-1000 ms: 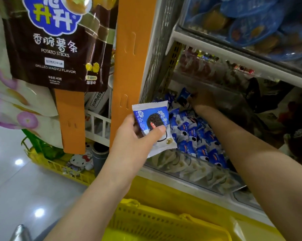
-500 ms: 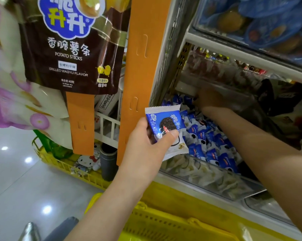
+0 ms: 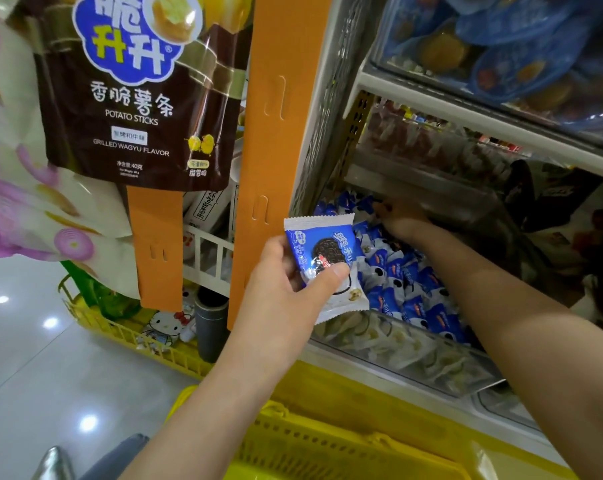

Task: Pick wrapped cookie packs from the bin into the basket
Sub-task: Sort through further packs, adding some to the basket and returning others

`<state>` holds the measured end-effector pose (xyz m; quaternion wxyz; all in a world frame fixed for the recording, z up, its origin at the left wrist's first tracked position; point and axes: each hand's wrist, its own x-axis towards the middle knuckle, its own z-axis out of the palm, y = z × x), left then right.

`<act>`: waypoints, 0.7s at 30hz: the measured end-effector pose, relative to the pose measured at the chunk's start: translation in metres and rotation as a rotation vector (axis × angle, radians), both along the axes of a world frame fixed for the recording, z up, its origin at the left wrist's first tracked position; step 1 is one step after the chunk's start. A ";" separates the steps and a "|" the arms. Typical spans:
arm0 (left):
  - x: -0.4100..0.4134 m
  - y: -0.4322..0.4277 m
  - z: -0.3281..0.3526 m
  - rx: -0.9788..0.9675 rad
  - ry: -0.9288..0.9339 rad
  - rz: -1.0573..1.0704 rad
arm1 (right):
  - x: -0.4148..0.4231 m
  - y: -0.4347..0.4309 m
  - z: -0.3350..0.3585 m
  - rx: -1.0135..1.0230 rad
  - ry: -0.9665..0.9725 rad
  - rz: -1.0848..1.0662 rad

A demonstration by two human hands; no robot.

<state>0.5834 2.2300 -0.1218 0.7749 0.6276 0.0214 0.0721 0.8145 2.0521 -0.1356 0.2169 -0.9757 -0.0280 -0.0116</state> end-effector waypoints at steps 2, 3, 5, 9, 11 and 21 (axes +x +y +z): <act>-0.002 -0.001 0.000 -0.013 0.006 -0.004 | -0.014 0.007 0.008 -0.011 -0.068 0.013; -0.003 -0.002 0.001 -0.014 0.007 -0.011 | -0.025 0.012 0.014 0.006 -0.122 0.027; -0.007 -0.003 0.001 -0.003 0.009 -0.031 | -0.056 0.022 0.028 0.109 -0.226 0.058; -0.016 -0.007 -0.003 0.039 0.012 -0.039 | -0.135 0.034 0.047 0.447 -0.322 0.139; -0.021 -0.009 -0.005 0.057 0.017 -0.051 | -0.175 0.033 0.049 0.521 -0.268 0.200; -0.043 -0.019 -0.014 0.105 0.106 -0.265 | -0.261 0.010 0.021 0.614 -0.009 0.224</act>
